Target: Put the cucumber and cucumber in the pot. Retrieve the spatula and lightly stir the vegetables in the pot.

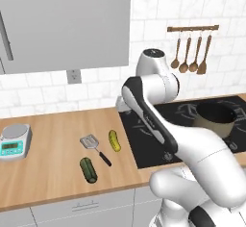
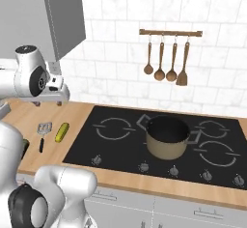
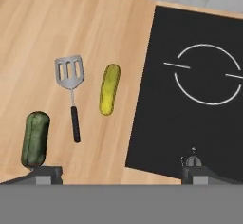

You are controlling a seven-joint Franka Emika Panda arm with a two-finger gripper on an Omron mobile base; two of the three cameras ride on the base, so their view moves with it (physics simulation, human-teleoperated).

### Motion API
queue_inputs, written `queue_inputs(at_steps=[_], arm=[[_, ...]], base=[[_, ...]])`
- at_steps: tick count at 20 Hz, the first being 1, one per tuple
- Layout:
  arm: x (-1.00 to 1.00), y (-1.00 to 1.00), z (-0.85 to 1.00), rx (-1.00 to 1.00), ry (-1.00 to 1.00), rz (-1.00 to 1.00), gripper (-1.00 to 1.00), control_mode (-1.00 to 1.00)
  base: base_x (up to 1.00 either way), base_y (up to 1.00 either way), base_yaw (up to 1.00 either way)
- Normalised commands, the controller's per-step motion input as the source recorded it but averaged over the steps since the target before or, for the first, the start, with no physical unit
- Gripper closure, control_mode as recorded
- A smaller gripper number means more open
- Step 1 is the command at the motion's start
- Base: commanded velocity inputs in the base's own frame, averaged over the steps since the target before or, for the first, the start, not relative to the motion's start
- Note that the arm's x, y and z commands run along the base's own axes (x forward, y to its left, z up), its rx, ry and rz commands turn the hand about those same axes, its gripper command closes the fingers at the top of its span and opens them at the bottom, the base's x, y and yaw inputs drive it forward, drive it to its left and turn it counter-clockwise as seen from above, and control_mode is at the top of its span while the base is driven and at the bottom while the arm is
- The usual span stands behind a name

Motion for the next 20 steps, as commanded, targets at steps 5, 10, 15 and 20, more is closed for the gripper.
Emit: queue_inputs(at_steps=[5,10,15,20], arm=[[0.00,1.00,-0.56,-0.07,0.06,0.01,-1.00,-1.00],[0.00,0.96,-0.55,-0.05,0.10,0.00,-1.00,-1.00],[0.00,0.89,-0.56,-0.02,0.16,0.00,-1.00,-1.00],[0.00,0.50,-0.60,0.00,0.15,0.00,-1.00,-1.00]], base=[[0.00,0.00,0.00],[0.00,0.00,0.00],[0.00,0.00,0.00],[0.00,0.00,0.00]])
